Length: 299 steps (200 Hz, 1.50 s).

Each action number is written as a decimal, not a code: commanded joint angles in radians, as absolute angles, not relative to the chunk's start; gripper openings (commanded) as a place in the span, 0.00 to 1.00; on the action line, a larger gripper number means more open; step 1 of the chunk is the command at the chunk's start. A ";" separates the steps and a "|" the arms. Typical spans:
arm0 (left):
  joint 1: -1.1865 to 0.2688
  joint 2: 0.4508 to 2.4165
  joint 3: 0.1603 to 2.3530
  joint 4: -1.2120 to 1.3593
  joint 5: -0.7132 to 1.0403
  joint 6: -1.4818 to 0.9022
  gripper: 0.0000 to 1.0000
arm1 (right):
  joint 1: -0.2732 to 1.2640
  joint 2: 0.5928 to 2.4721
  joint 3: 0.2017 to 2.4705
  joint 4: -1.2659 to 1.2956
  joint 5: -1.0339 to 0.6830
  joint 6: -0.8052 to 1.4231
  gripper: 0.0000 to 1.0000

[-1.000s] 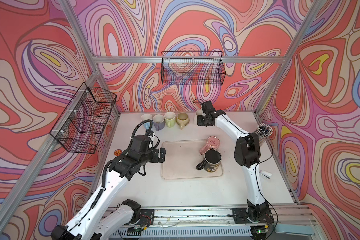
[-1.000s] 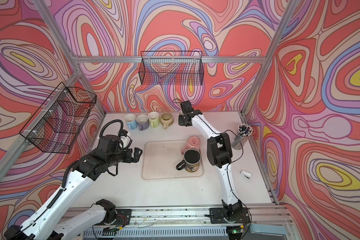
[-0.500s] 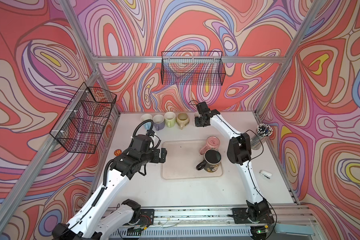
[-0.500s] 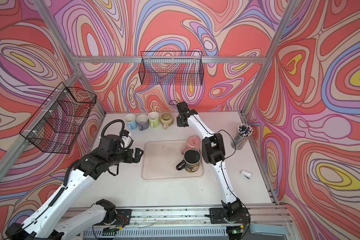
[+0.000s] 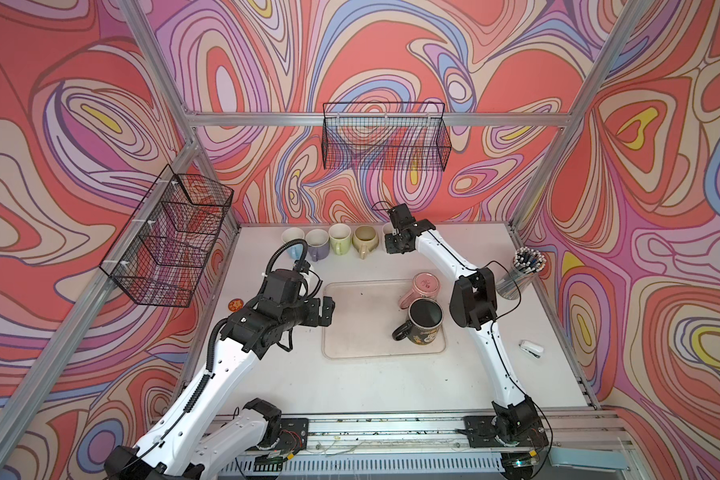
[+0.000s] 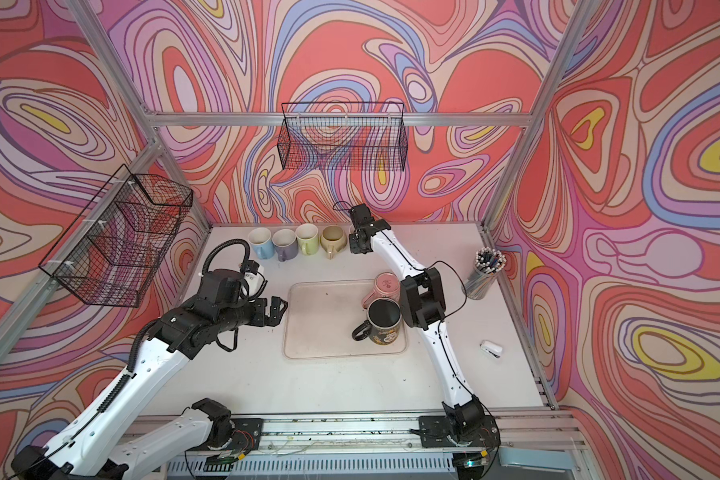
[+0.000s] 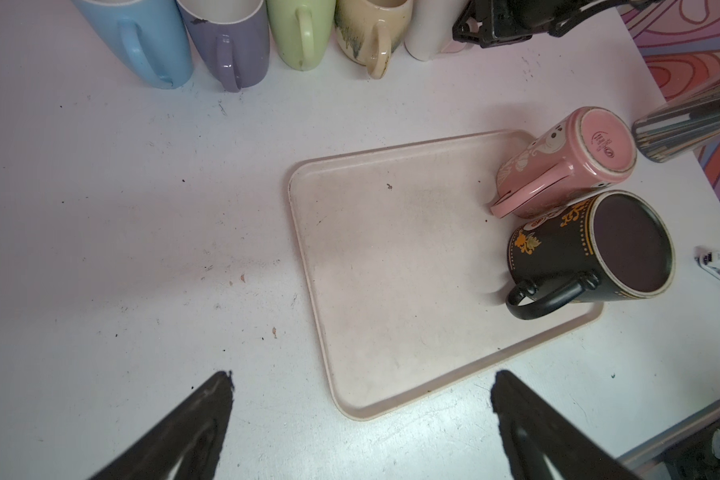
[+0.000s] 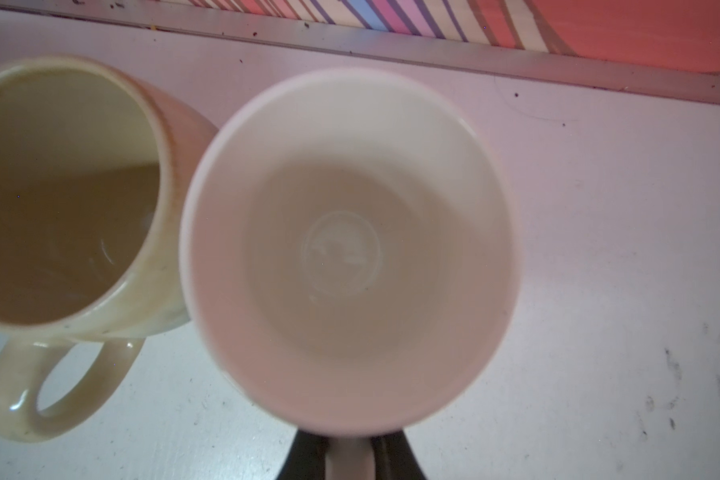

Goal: Turn the mug right side up
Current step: 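Lower the white mug upright beside the cream mug and open right gripper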

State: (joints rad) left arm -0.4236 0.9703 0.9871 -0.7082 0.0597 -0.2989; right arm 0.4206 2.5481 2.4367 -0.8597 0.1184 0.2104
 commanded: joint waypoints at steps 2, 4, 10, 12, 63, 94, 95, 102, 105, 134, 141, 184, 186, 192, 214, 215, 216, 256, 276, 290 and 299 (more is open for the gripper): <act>-0.420 0.962 0.971 -0.718 0.093 -0.269 1.00 | 0.428 2.568 2.456 -0.836 0.107 0.206 0.19; -0.420 0.961 0.970 -0.716 0.096 -0.269 1.00 | 0.427 2.566 2.456 -0.835 0.107 0.208 0.21; -0.419 0.959 0.968 -0.712 0.109 -0.264 0.99 | 0.427 2.561 2.449 -0.835 0.106 0.209 0.25; -0.420 0.959 0.968 -0.711 0.113 -0.263 0.98 | 0.427 2.560 2.447 -0.833 0.107 0.209 0.26; -0.420 1.019 1.010 -0.721 0.243 -0.237 0.93 | 0.427 2.469 2.364 -0.801 0.091 0.213 0.48; -0.428 1.055 1.061 -0.737 0.278 -0.222 0.91 | 0.427 2.387 2.298 -0.785 0.083 0.213 0.53; -0.430 1.055 1.064 -0.737 0.280 -0.221 0.91 | 0.427 2.385 2.294 -0.784 0.082 0.213 0.54; -0.439 1.068 1.077 -0.741 0.273 -0.217 0.90 | 0.427 2.356 2.269 -0.776 0.079 0.213 0.54; -0.445 1.072 1.084 -0.744 0.267 -0.214 0.90 | 0.428 2.343 2.255 -0.772 0.078 0.215 0.55; -0.533 1.138 1.179 -0.797 0.171 -0.182 0.90 | 0.428 2.161 2.044 -0.677 0.062 0.240 0.59; -0.558 1.157 1.199 -0.806 0.145 -0.176 0.90 | 0.428 2.101 1.979 -0.645 0.057 0.247 0.60; -0.645 1.285 1.288 -0.799 0.093 -0.166 0.89 | 0.427 1.795 1.643 -0.508 0.040 0.288 0.66; -0.647 1.291 1.293 -0.798 0.090 -0.165 0.88 | 0.427 1.783 1.629 -0.504 0.041 0.290 0.66; -0.654 1.310 1.304 -0.798 0.077 -0.163 0.87 | 0.426 1.736 1.594 -0.491 0.041 0.294 0.67; -0.670 1.384 1.347 -0.801 0.076 -0.160 0.83 | 0.425 1.607 1.457 -0.454 0.044 0.310 0.69; -0.672 1.387 1.348 -0.801 0.074 -0.160 0.83 | 0.424 1.600 1.452 -0.453 0.044 0.312 0.70; -0.673 1.390 1.350 -0.801 0.072 -0.161 0.83 | 0.424 1.595 1.447 -0.452 0.044 0.312 0.70; -0.730 1.514 1.414 -0.796 0.005 -0.138 0.83 | 0.339 1.419 1.252 -0.404 -0.100 0.415 0.73; -0.754 1.566 1.434 -0.785 0.008 -0.134 0.83 | 0.304 1.348 1.166 -0.372 -0.177 0.456 0.74; -0.778 1.588 1.433 -0.768 0.014 -0.126 0.82 | 0.292 1.306 1.123 -0.367 -0.203 0.473 0.74; -0.797 1.600 1.430 -0.764 0.012 -0.119 0.81 | 0.287 1.285 1.103 -0.371 -0.214 0.478 0.75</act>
